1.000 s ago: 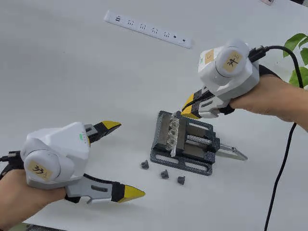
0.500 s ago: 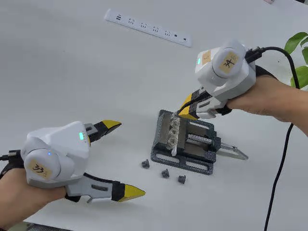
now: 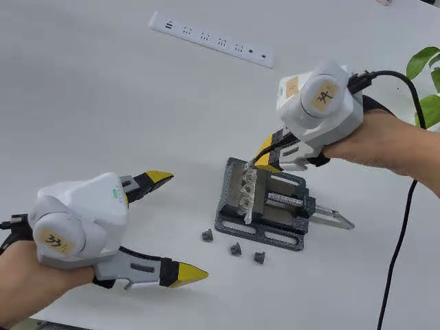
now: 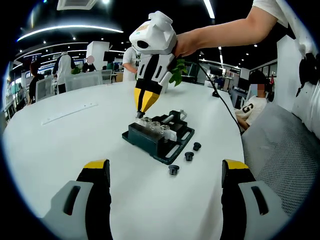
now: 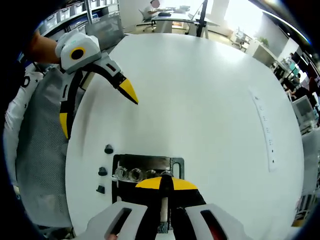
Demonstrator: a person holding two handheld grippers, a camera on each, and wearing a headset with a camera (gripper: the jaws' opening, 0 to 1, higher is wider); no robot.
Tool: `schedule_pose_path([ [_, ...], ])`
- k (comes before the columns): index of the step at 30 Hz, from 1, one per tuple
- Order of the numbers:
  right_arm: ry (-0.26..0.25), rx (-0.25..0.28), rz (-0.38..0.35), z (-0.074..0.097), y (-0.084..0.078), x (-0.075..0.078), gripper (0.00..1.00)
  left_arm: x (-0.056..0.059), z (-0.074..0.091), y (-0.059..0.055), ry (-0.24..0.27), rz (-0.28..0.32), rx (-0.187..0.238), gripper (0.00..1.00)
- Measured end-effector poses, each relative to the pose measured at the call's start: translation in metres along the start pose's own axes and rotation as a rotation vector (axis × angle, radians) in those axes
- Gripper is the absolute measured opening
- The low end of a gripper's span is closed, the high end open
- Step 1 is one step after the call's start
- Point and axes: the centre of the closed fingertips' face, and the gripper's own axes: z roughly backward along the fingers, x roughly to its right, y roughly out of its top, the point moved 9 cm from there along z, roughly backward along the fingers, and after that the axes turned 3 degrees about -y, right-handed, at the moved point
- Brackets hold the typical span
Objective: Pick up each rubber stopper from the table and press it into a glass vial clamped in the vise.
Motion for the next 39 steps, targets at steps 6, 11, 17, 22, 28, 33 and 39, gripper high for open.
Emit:
schedule_pose_path([
  [6, -0.006, -0.007, 0.028, -0.0001, 0.0009, -0.0006, 0.01, -0.0008, 0.0, 0.0014, 0.002, -0.001, 0.003, 0.91],
  [11, -0.003, -0.013, 0.025, 0.0003, 0.0019, -0.0012, 0.01, -0.0012, -0.0002, 0.0015, 0.004, -0.002, 0.005, 0.92],
  [17, 0.003, -0.026, 0.026, 0.0005, 0.0023, -0.0003, 0.01, -0.0009, -0.0004, 0.0022, 0.004, -0.003, 0.007, 0.92],
  [22, 0.007, -0.034, 0.026, 0.0002, 0.0026, 0.0007, 0.01, -0.0008, -0.0013, 0.0027, 0.004, -0.004, 0.01, 0.91],
  [28, 0.011, -0.039, 0.026, 0.0006, 0.0034, 0.0013, 0.01, -0.0001, -0.0021, 0.0025, 0.003, -0.002, 0.01, 0.91],
  [33, 0.015, -0.046, 0.037, -0.0001, 0.0049, 0.0016, 0.01, 0.0001, -0.0028, 0.0024, 0.004, -0.002, 0.012, 0.91],
  [39, 0.029, -0.059, 0.035, -0.0014, 0.0063, 0.0032, 0.01, 0.0001, -0.0029, 0.003, 0.005, -0.001, 0.016, 0.91],
])
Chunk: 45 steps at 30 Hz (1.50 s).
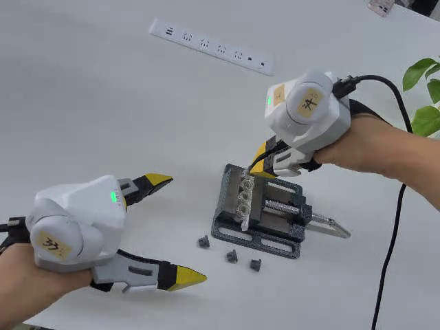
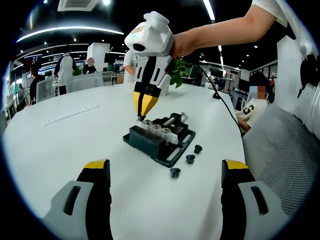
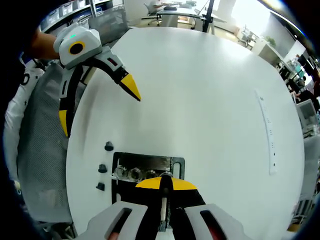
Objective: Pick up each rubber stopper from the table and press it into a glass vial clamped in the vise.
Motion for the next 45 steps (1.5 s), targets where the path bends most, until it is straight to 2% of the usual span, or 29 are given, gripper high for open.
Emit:
schedule_pose_path([
  [11, 0.016, -0.039, 0.016, -0.003, 0.006, 0.002, 0.0, 0.0, 0.001, 0.002, 0.004, -0.001, 0.005, 0.91],
  [17, 0.043, -0.088, -0.015, -0.004, 0.012, 0.005, 0.0, -0.002, 0.004, 0.0, 0.015, 0.006, 0.004, 0.91],
  [22, 0.067, -0.106, -0.033, -0.005, 0.012, 0.008, 0.0, -0.002, 0.006, 0.001, 0.016, 0.003, 0.001, 0.91],
  [27, 0.065, -0.126, -0.004, -0.006, 0.015, 0.007, 0.0, -0.004, 0.005, 0.003, 0.015, 0.0, 0.003, 0.91],
  [30, 0.063, -0.116, -0.005, -0.006, 0.016, 0.003, 0.0, -0.004, 0.005, 0.005, 0.011, -0.008, -0.001, 0.91],
  [35, 0.063, -0.084, -0.026, -0.006, 0.011, 0.005, 0.0, -0.002, 0.004, 0.009, 0.0, -0.027, -0.013, 0.91],
  [38, 0.055, -0.084, -0.022, -0.007, 0.011, 0.005, 0.0, 0.0, 0.005, 0.012, -0.004, -0.04, -0.022, 0.91],
  [41, 0.05, -0.067, -0.065, -0.005, 0.008, 0.005, 0.0, 0.001, 0.006, 0.018, -0.005, -0.052, -0.022, 0.91],
  [43, 0.041, -0.058, -0.037, -0.005, 0.003, 0.007, 0.0, 0.001, 0.007, 0.02, -0.004, -0.059, -0.024, 0.92],
  [45, 0.029, -0.058, -0.063, -0.005, 0.004, 0.006, 0.0, 0.001, 0.009, 0.021, -0.003, -0.067, -0.029, 0.92],
])
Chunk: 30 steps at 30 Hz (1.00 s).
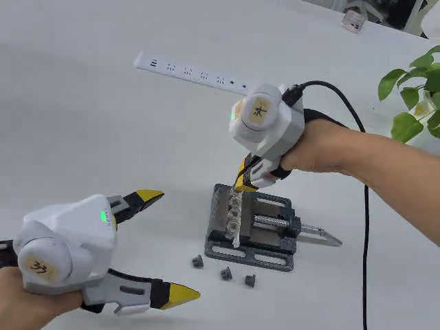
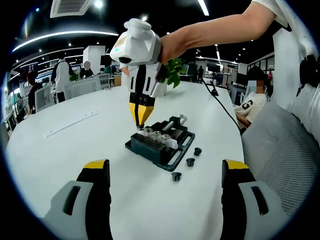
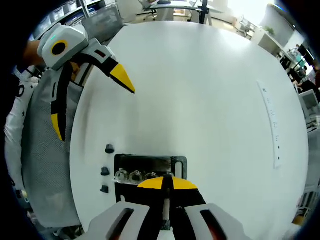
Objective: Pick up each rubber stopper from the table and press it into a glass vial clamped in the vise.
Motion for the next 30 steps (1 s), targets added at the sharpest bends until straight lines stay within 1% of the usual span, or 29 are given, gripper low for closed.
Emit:
schedule_pose_path([
  [2, -0.008, 0.002, 0.032, 0.0, 0.0, -0.001, 0.0, 0.001, 0.002, 0.001, 0.002, -0.004, -0.002, 0.92],
  [4, -0.012, 0.004, 0.008, 0.001, -0.001, -0.004, 0.0, 0.002, 0.003, 0.002, 0.004, -0.008, -0.005, 0.92],
  [7, -0.022, 0.009, 0.021, 0.002, -0.001, -0.006, 0.0, 0.003, 0.006, 0.003, 0.009, -0.01, -0.006, 0.92],
  [10, -0.025, 0.018, 0.015, 0.003, -0.002, -0.008, 0.0, 0.004, 0.008, 0.003, 0.015, -0.01, -0.01, 0.92],
  [14, -0.019, 0.03, 0.008, 0.002, -0.001, -0.005, 0.0, 0.005, 0.013, 0.005, 0.026, -0.013, -0.014, 0.92],
  [21, -0.018, 0.03, 0.018, 0.002, -0.002, -0.006, 0.0, 0.004, 0.019, 0.006, 0.046, -0.011, -0.015, 0.91],
  [26, -0.018, 0.039, 0.008, 0.003, -0.004, -0.005, 0.0, 0.006, 0.022, 0.007, 0.051, -0.011, -0.016, 0.91],
  [30, -0.026, 0.043, 0.009, 0.004, -0.005, -0.008, 0.0, 0.008, 0.022, 0.009, 0.053, -0.013, -0.016, 0.91],
])
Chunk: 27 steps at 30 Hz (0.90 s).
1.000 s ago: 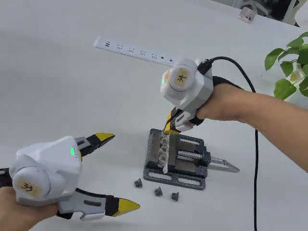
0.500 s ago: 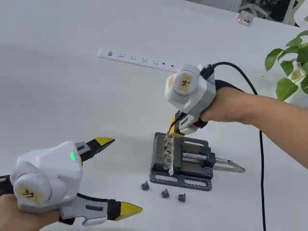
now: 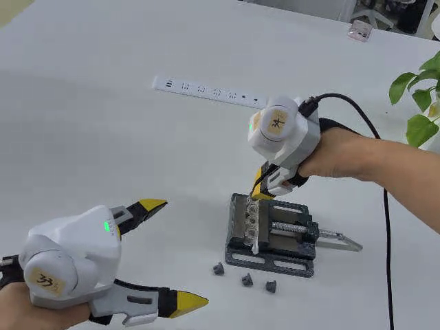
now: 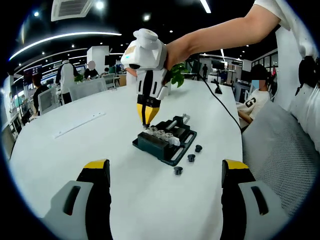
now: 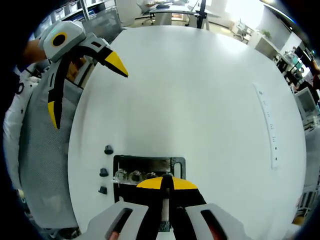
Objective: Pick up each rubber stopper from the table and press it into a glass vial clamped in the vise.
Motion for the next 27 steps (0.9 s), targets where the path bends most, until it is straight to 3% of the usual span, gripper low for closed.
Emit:
schedule_pose_path([
  [12, -0.018, 0.032, -0.034, 0.008, -0.009, -0.002, 0.02, 0.003, 0.002, 0.003, -0.003, -0.012, -0.006, 0.91],
  [27, -0.079, 0.106, -0.073, 0.036, -0.017, -0.008, 0.1, 0.005, 0.002, 0.007, -0.021, -0.039, -0.016, 0.91],
])
